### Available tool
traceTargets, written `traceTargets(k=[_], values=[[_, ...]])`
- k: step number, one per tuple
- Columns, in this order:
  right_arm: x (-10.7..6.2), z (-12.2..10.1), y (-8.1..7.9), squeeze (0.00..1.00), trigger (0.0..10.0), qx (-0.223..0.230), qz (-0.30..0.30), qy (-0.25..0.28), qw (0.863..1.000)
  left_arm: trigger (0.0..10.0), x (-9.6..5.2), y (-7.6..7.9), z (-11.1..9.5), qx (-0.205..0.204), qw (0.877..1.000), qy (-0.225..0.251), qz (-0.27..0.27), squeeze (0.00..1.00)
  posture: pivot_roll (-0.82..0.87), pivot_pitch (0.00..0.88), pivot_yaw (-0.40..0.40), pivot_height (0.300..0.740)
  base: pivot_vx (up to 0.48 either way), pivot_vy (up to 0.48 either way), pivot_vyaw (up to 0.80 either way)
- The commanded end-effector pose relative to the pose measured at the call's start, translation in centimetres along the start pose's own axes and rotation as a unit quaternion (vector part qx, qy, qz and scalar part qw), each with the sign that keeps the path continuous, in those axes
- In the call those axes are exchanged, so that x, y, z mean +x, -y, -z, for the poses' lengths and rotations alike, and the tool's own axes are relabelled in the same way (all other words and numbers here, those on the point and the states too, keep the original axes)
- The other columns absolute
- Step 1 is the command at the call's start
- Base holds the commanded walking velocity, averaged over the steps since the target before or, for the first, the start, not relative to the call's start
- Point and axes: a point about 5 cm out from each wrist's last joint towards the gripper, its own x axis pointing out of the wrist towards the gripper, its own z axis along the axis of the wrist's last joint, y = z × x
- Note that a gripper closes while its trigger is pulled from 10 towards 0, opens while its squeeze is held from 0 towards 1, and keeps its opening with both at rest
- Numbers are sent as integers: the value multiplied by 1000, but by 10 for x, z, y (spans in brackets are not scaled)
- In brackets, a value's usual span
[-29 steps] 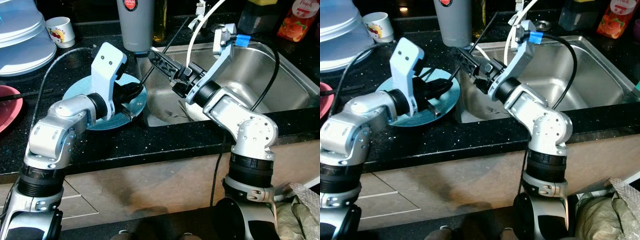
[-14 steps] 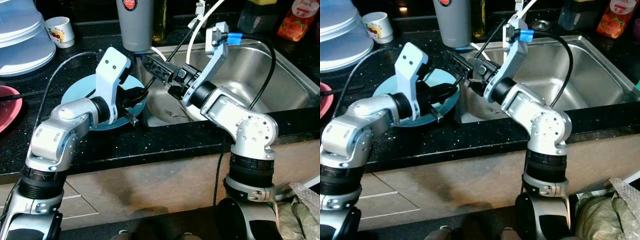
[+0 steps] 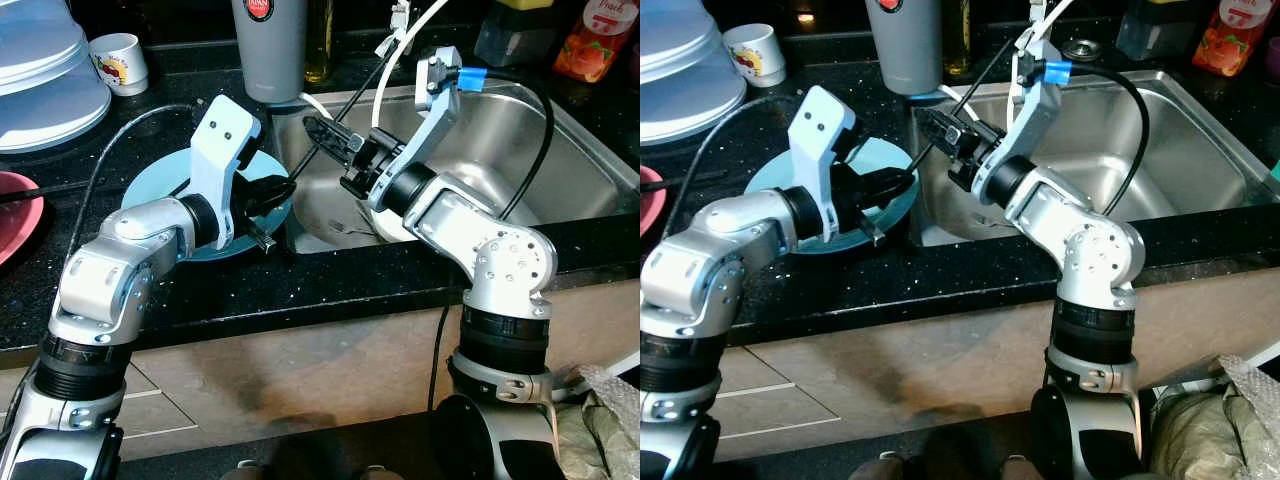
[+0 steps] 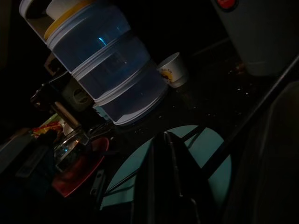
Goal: Kitchen organization
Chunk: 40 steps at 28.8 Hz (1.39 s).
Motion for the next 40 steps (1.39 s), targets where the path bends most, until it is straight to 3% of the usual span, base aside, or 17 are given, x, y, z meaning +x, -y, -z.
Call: traceTargets(k=[1, 21, 25, 26, 27, 28, 29, 37, 38, 39, 40], values=[[-1, 1, 3, 0, 0, 1, 10, 1, 1000, 0, -1, 4, 2, 1, 1000, -8, 14, 0, 17, 92, 16, 740, 0, 0, 0], [0, -2, 6, 0, 0, 5, 21, 12, 1000, 0, -4, 6, 3, 2, 1000, -17, 25, 0, 17, 92, 11, 740, 0, 0, 0], [-2, -2, 11, 0, 0, -15, 42, 7, 999, 0, -3, -1, 2, 1, 1000, -16, -7, 0, 15, 95, 13, 740, 0, 0, 0], [-2, -2, 12, 0, 3098, -22, 49, 5, 999, 0, -3, -3, 1, 2, 1000, -16, -14, 0, 14, 97, 14, 740, 0, 0, 0], [-3, -1, 15, 310, 10000, -30, 60, 0, 998, 0, -3, -5, 1, 2, 1000, -16, -20, 0, 14, 98, 14, 740, 0, 0, 0], [-3, -1, 15, 310, 10000, -30, 60, 0, 998, 0, -3, -5, 1, 2, 1000, -16, -20, 0, 14, 98, 14, 740, 0, 0, 0], [-4, 1, 18, 1000, 10000, -32, 70, -6, 997, 0, -3, -6, 1, 1, 1000, -15, -23, 0, 15, 99, 14, 740, 0, 0, 0], [-5, 4, 32, 1000, 10000, -12, 118, -13, 993, 0, -3, -1, 0, -1, 1000, -9, -4, 0, 16, 101, 14, 740, 0, 0, 0], [-5, 5, 31, 443, 10000, 2, 114, -15, 993, 0, -3, 2, -1, -2, 1000, -8, 4, 0, 17, 103, 14, 740, 0, 0, 0], [-4, 5, 30, 0, 10000, 16, 108, -14, 994, 0, -2, 4, 0, -3, 1000, -8, 10, 0, 17, 102, 15, 740, 0, 0, 0], [-3, 6, 29, 0, 10000, 24, 105, -14, 994, 0, -2, 5, 0, -3, 1000, -8, 13, 0, 17, 102, 15, 740, 0, 0, 0]])
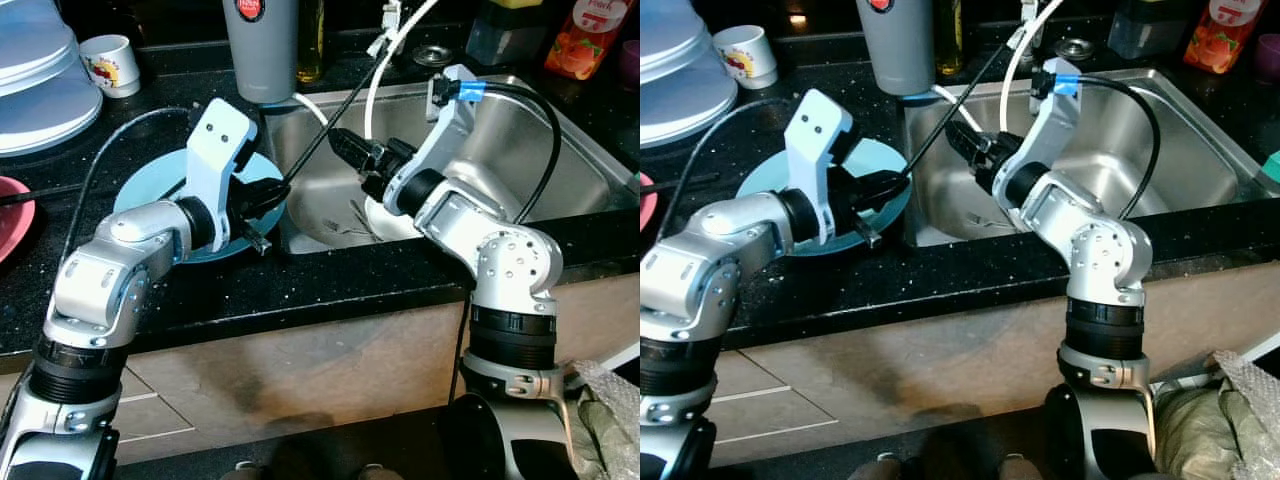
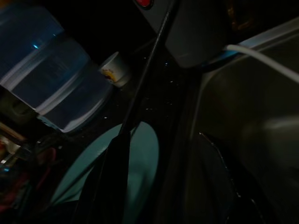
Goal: Kitchen organization
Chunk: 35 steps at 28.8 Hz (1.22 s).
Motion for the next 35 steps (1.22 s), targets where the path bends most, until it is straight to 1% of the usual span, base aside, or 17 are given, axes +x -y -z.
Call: traceTargets(k=[1, 2, 3, 4, 6, 7, 9, 14, 17, 21, 30, 35], values=[[3, 2, -4, 0, 10000, 29, -14, -8, 999, 0, 1, 8, 1, -4, 1000, -1, 27, 0, 19, 104, 13, 740, 0, 0, 0], [3, 2, -4, 0, 10000, 29, -14, -8, 999, 0, 1, 8, 1, -4, 1000, -1, 27, 0, 19, 104, 13, 740, 0, 0, 0], [4, 1, -6, 0, 10000, 45, -20, -4, 999, 0, 1, 8, 2, -7, 1000, -2, 25, 0, 20, 104, 13, 740, 0, 0, 0], [4, 1, -6, 0, 10000, 45, -20, -4, 999, 0, 1, 8, 2, -7, 1000, -2, 25, 0, 20, 104, 13, 740, 0, 0, 0], [4, -1, -10, 0, 10000, 78, -41, 4, 996, 0, 2, 7, 5, -13, 1000, -6, 14, 0, 20, 107, 13, 740, 0, 0, 0], [4, -3, -12, 0, 10000, 88, -48, 7, 995, 0, 2, 6, 6, -15, 1000, -6, 7, 0, 20, 107, 13, 740, 0, 0, 0], [4, -3, -13, 0, 10000, 91, -56, 9, 994, 0, 2, 5, 8, -15, 1000, -5, 0, 0, 20, 107, 13, 740, 0, 0, 0], [3, -3, -16, 0, 10000, 88, -67, 8, 994, 0, 1, 4, 9, -19, 1000, -3, -11, 0, 20, 107, 13, 740, 0, 0, 0], [2, 4, -21, 0, 10000, 69, -75, -4, 995, 0, 0, 11, 9, -27, 1000, 7, -1, 0, 23, 111, 13, 740, 0, 0, 0], [2, 6, -21, 0, 10000, 61, -69, -11, 996, 0, -1, 15, 6, -28, 999, 17, 8, 0, 25, 111, 11, 740, 0, 0, 0], [2, 8, -18, 0, 10000, 53, -56, -20, 997, 0, -2, 12, 2, -27, 999, 25, -6, 0, 25, 113, 12, 740, 0, 0, 0], [2, 7, -17, 0, 10000, 58, -55, -11, 997, 0, -3, 19, 3, -27, 999, 20, 24, 0, 26, 112, 15, 740, 0, 0, 0]])
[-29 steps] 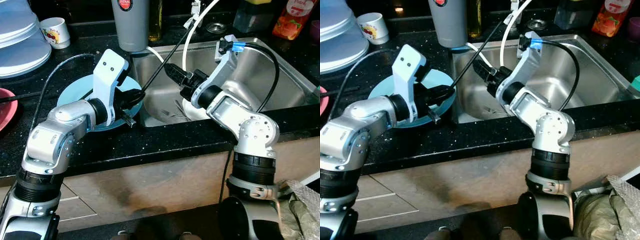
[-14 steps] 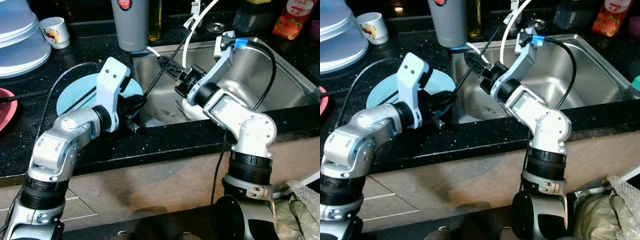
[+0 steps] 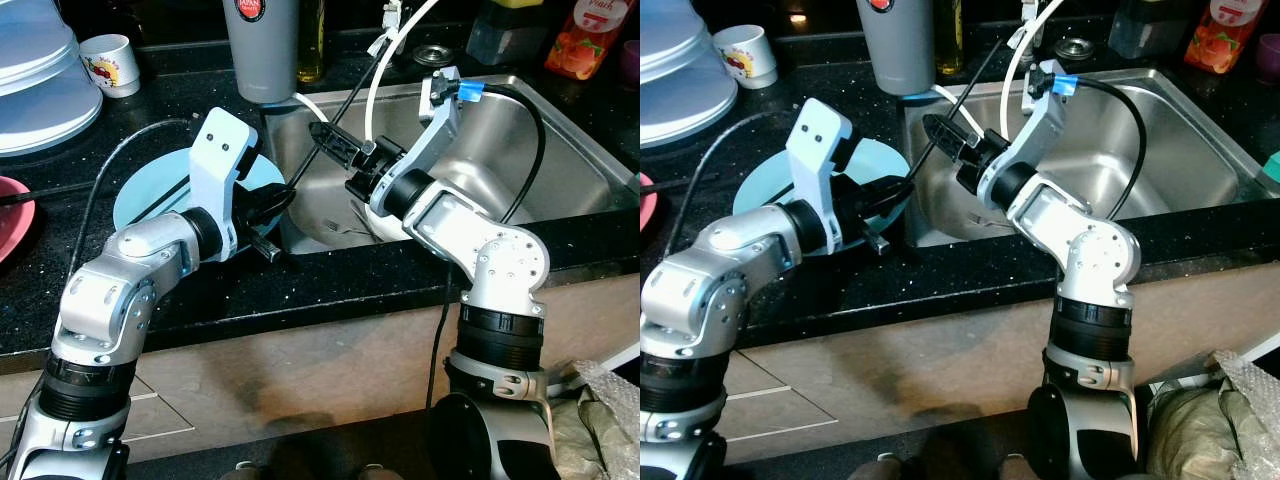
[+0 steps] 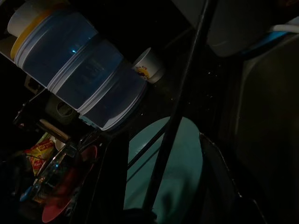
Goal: Kitchen organization
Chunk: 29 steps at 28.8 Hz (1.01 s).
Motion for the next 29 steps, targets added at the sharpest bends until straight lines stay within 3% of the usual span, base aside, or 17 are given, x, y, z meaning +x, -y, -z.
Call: traceTargets(k=[1, 3, 4, 5, 16, 17, 18, 23, 24, 25, 27, 29], values=[[0, 1, -1, 0, 4196, -1, 2, 2, 1000, 0, -1, 7, 1, -1, 1000, -7, 22, 0, 26, 112, 15, 740, 0, 0, 0], [0, 1, -1, 0, 4196, -1, 2, 2, 1000, 0, -1, 7, 1, -1, 1000, -7, 22, 0, 26, 112, 15, 740, 0, 0, 0], [0, 1, -1, 0, 2431, 1, 1, 4, 1000, 0, -1, 8, 2, -2, 1000, -8, 25, 0, 25, 113, 15, 740, 0, 0, 0], [0, 0, -1, 0, 0, 3, 0, 6, 1000, 0, -1, 8, 2, -3, 1000, -10, 26, 0, 25, 112, 15, 740, 0, 0, 0], [0, -4, 2, 0, 0, 5, 3, 17, 1000, 0, 0, 1, 3, -1, 1000, -17, 2, 0, 23, 111, 14, 740, 0, 0, 0], [-1, -4, 2, 0, 0, 4, 5, 19, 1000, 9294, 0, -2, 4, -4, 1000, -17, -15, 329, 23, 111, 14, 740, 0, 0, 0], [-1, -5, 3, 0, 0, 5, 9, 22, 1000, 10000, 1, -7, 3, -9, 999, -16, -34, 1000, 23, 111, 14, 740, 0, 0, 0], [-2, -8, 6, 0, 0, 5, 18, 33, 999, 10000, 2, -10, 2, -9, 999, -15, -46, 1000, 19, 106, 16, 740, 0, 0, 0], [-3, -12, 8, 0, 0, 2, 24, 41, 999, 10000, 2, -14, 2, -2, 998, -14, -61, 86, 18, 104, 16, 740, 0, 0, 0], [-3, -14, 10, 0, 0, -1, 28, 47, 998, 10000, 2, -16, 2, -6, 998, -14, -68, 0, 18, 104, 16, 740, 0, 0, 0], [-5, -21, 16, 0, 0, -37, 55, 67, 996, 10000, 1, -20, 2, -7, 996, -15, -86, 0, 17, 95, 14, 740, 0, 0, 0], [-5, -21, 16, 0, 0, -37, 55, 67, 996, 10000, 1, -20, 2, -7, 996, -15, -86, 0, 17, 95, 14, 740, 0, 0, 0]])
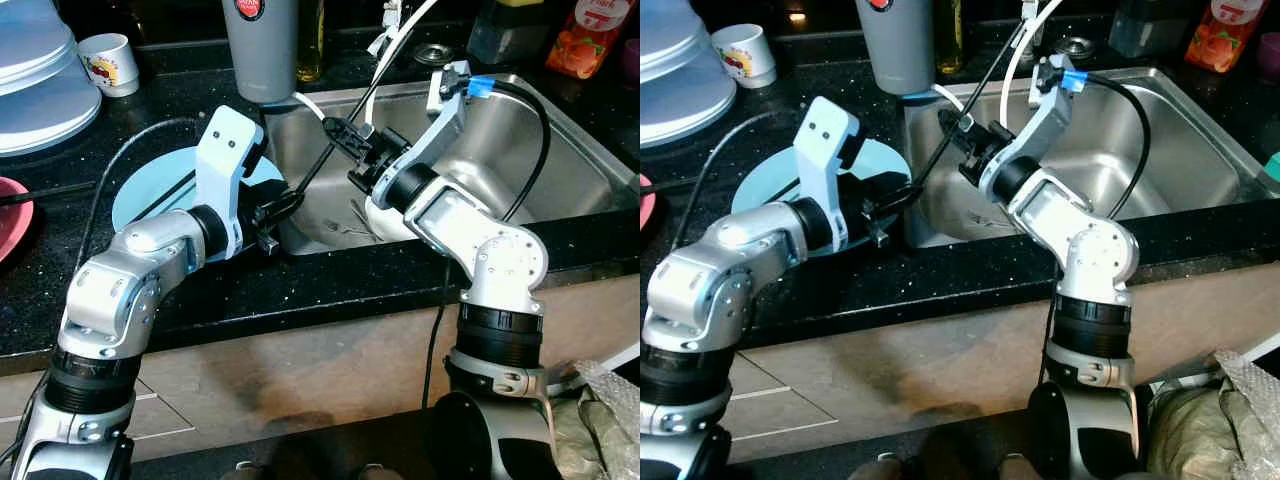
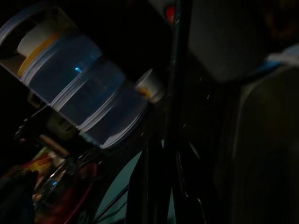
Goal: Kitchen organization
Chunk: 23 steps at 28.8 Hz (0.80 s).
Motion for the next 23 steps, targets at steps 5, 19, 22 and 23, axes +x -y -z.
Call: traceTargets(k=[5, 19, 22, 23], values=[[-6, -17, 37, 0, 0, -141, 122, 56, 981, 10000, -5, -21, 4, 34, 996, -20, -81, 0, 14, 92, 20, 740, 0, 0, 0], [6, 3, 62, 0, 0, -290, 144, 31, 946, 10000, 8, -1, 1, 52, 998, -5, -23, 0, 20, 104, 18, 740, 0, 0, 0], [8, 12, 65, 0, 0, -315, 134, 14, 940, 10000, 10, 6, 4, 59, 998, -19, 2, 0, 20, 106, 20, 740, 0, 0, 0], [8, 16, 66, 0, 706, -324, 130, 2, 937, 10000, 11, 7, 6, 68, 997, -26, 8, 0, 20, 106, 20, 740, 0, 0, 0]])
